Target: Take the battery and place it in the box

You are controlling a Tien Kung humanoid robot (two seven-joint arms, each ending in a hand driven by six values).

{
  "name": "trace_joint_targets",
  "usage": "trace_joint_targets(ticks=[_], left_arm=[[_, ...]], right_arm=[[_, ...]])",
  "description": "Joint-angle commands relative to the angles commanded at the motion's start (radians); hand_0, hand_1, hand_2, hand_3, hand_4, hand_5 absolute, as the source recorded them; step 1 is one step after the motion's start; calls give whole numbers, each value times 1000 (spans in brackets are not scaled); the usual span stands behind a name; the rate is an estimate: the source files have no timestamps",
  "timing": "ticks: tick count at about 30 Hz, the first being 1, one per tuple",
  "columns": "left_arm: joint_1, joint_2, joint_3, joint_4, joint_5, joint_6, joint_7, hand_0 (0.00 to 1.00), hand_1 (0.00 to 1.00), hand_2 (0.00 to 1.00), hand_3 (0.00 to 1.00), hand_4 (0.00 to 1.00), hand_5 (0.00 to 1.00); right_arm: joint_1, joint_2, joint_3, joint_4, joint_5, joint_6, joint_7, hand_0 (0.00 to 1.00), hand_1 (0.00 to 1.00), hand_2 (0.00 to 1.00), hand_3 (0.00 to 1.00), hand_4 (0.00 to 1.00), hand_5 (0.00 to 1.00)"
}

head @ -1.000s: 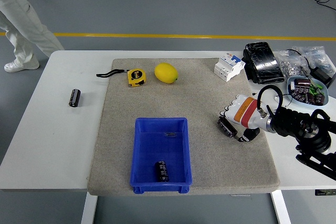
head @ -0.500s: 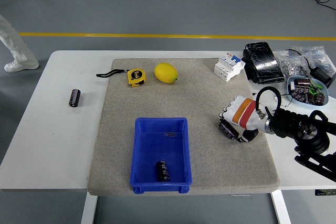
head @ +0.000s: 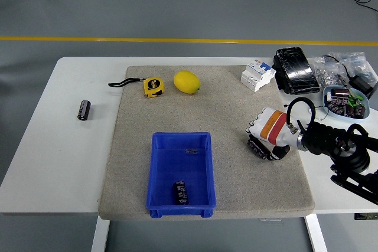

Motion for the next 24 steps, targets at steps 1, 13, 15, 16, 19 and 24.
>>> trace_joint_targets(ticks=[1, 13, 15, 16, 19, 24], left_arm=[[0, 0, 0, 0, 0, 0, 0, 732, 714, 746, 631, 658, 651], [4, 2, -1, 0, 3, -3, 1, 729, 712, 746, 631, 659, 650], [5, 3, -1, 0, 3, -3, 1, 729, 712, 746, 631, 659, 650], [6, 3, -1, 0, 3, -3, 1, 729, 712, 746, 631, 659, 650], [8, 3, -3, 0, 4, -3, 1, 729, 711, 745, 632, 660, 650], [11, 4, -5, 1, 7, -4, 2, 728, 711, 744, 632, 660, 649]], right_arm=[[0, 0, 1, 1, 0, 0, 0, 368, 452, 607, 506, 998, 291], [3, -10, 8, 20, 0, -2, 6, 359, 447, 579, 497, 998, 293], [3, -13, 13, 29, 0, 0, 5, 359, 447, 579, 497, 998, 293], [3, -15, 17, 35, 0, 1, 4, 359, 447, 579, 497, 998, 293], [4, -23, 30, 58, 0, 6, 0, 357, 445, 576, 495, 998, 293], [5, -40, 61, 106, 0, 15, -22, 353, 444, 572, 495, 998, 293]])
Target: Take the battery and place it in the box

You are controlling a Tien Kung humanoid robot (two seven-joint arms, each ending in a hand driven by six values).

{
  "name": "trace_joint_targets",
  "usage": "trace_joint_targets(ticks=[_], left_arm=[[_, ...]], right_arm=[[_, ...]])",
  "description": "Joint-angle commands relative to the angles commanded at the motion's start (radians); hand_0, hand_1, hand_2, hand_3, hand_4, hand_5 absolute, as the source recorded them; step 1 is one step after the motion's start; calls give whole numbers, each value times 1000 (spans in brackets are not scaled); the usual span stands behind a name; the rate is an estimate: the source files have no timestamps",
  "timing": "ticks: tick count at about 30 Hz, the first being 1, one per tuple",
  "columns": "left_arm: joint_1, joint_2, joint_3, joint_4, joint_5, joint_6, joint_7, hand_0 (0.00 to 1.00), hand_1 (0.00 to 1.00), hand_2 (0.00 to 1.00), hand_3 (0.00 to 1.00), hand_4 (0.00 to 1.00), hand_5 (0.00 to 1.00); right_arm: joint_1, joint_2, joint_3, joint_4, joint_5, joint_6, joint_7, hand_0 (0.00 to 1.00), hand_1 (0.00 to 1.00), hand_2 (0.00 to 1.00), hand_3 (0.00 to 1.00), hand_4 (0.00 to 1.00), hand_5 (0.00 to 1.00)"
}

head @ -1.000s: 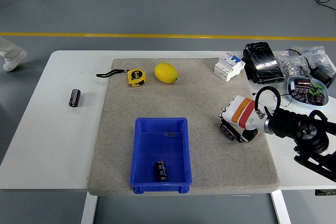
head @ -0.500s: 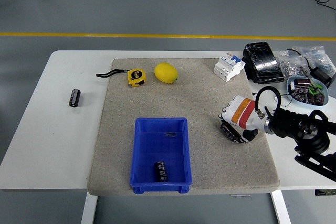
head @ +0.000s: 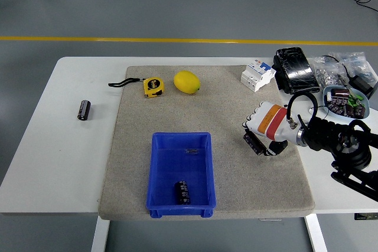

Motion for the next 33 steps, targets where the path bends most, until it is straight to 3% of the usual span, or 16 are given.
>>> trace_joint_targets(ticks=[9, 15, 21, 24, 29, 33], left_arm=[[2, 4, -1, 1, 0, -2, 0, 728, 710, 743, 632, 661, 649], [3, 3, -5, 2, 6, -4, 2, 727, 708, 742, 630, 661, 649], [5, 3, -3, 2, -2, -4, 0, 727, 708, 741, 631, 661, 650], [6, 4, -3, 2, -2, -5, -1, 728, 706, 741, 631, 661, 649], [7, 3, -5, 2, -1, -5, 1, 728, 706, 741, 631, 661, 649], [6, 3, -3, 2, -4, -4, 0, 728, 705, 740, 631, 660, 651]], right_arm=[[-17, -31, 108, 179, 0, 22, -68, 353, 442, 571, 498, 998, 298], [-27, -7, 173, 342, 0, 26, -130, 350, 444, 573, 499, 998, 299], [-48, 27, 161, 453, 6, 13, -184, 349, 444, 575, 500, 998, 300], [-54, 60, 131, 458, 48, 1, -198, 350, 444, 579, 501, 998, 303], [-59, 131, 86, 399, 145, -33, -222, 350, 444, 579, 501, 998, 303], [-64, 162, 59, 363, 244, -47, -242, 356, 450, 586, 506, 998, 305]])
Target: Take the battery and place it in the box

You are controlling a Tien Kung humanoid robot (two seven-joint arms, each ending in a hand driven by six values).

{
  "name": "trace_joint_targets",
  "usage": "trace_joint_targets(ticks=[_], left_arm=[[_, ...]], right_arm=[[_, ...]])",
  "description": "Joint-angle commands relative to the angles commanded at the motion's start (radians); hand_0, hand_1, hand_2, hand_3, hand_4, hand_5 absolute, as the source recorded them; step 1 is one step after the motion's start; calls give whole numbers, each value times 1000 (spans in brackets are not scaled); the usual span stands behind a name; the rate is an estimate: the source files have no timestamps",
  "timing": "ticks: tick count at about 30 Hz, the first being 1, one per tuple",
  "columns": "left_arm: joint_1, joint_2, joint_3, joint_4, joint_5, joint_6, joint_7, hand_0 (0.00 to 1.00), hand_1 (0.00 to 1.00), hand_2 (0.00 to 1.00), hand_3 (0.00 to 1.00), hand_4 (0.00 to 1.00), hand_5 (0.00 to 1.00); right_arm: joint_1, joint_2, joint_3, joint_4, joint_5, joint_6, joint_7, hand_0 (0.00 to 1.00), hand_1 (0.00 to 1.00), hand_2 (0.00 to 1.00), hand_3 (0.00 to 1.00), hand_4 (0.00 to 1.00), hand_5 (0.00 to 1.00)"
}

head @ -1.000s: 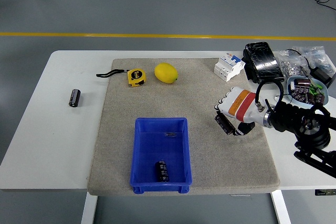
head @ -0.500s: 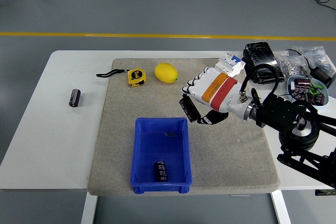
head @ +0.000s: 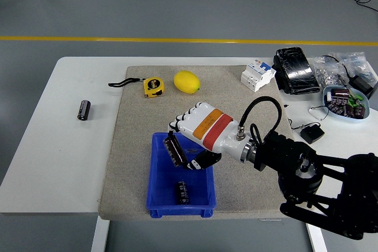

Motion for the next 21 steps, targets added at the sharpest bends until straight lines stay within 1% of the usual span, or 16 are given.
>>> trace_joint_targets(ticks=[2, 3, 8, 9, 14, 15, 20, 21], left_arm=[[0, 0, 1, 0, 0, 0, 0, 728, 705, 740, 631, 660, 651], [0, 1, 1, 0, 0, 0, 0, 729, 704, 739, 631, 661, 652], [0, 2, -3, 0, 2, -1, 1, 729, 704, 739, 631, 661, 652], [0, 2, -3, 0, 4, -1, 1, 729, 703, 738, 630, 661, 653], [0, 3, -5, 0, 8, -2, 3, 729, 703, 738, 630, 661, 653], [0, 3, -6, 0, 10, -2, 4, 729, 703, 739, 628, 661, 654], [0, 3, -7, 0, 9, -1, 3, 729, 703, 739, 628, 661, 654], [0, 3, -7, 0, 10, -2, 3, 729, 702, 738, 629, 661, 654]], right_arm=[[-2, 7, -7, -10, 31, -4, -7, 356, 450, 586, 506, 998, 305], [-3, 10, -8, -14, 36, -1, -8, 370, 480, 621, 528, 998, 325], [-1, 10, -8, -26, 26, 46, 14, 370, 480, 621, 528, 998, 325], [-1, 9, -8, -27, 24, 51, 16, 402, 544, 673, 661, 998, 369], [3, 2, -6, -25, 4, 69, 27, 402, 544, 673, 661, 998, 369], [4, 0, -6, -24, -2, 71, 29, 413, 567, 745, 816, 998, 411], [10, -9, 6, -21, -10, 69, 32, 413, 567, 745, 816, 998, 411], [12, -10, 9, -20, -11, 69, 33, 418, 574, 774, 836, 998, 402]])
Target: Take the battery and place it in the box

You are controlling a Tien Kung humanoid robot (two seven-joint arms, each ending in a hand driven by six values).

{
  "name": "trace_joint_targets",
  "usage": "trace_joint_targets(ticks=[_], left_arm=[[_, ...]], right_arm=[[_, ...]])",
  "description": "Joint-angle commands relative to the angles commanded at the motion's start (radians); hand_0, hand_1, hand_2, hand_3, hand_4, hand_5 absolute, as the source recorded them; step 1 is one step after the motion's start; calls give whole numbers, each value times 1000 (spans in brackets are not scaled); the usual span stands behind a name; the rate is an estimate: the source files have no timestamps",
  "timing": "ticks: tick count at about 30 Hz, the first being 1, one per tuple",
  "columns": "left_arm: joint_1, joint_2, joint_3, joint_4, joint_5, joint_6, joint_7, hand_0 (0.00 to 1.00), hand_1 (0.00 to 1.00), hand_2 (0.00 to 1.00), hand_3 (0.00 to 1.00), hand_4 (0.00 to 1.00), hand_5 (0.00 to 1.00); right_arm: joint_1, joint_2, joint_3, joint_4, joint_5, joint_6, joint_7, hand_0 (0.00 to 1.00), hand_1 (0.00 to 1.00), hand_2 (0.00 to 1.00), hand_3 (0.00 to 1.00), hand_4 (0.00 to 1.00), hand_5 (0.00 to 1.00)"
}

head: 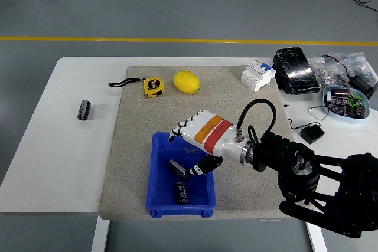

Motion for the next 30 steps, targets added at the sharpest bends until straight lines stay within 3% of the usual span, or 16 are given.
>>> trace_joint_targets(ticks=[11, 14, 17, 21, 24, 25, 30], left_arm=[[-1, -1, -5, 0, 7, 0, 1, 729, 702, 738, 631, 660, 655], [-2, -1, -4, 0, 7, -2, 2, 729, 702, 738, 632, 660, 656], [-1, -1, -4, 0, 6, -2, 2, 729, 702, 738, 632, 660, 656], [0, 0, -5, -1, 9, -4, 4, 729, 703, 738, 633, 660, 656], [0, 0, -6, -2, 15, -7, 7, 729, 703, 738, 633, 660, 656], [1, 0, -6, -2, 15, -7, 7, 726, 702, 739, 634, 659, 655], [4, 1, -11, -3, 23, -9, 11, 726, 702, 739, 634, 659, 655]], right_arm=[[5, -24, 96, 23, -14, 4, -2, 418, 577, 779, 840, 998, 404], [-8, -31, 152, 24, 11, -22, 4, 413, 576, 778, 842, 998, 415], [-38, -38, 228, 19, 115, -96, 29, 413, 576, 778, 842, 998, 415], [-81, -51, 289, 22, 284, -214, 109, 439, 575, 770, 847, 998, 445], [-121, -64, 325, 43, 402, -294, 219, 439, 575, 770, 847, 998, 445], [-132, -67, 335, 49, 441, -303, 257, 581, 639, 789, 878, 998, 462], [-198, -85, 407, 76, 656, -272, 428, 581, 639, 789, 878, 998, 462]])
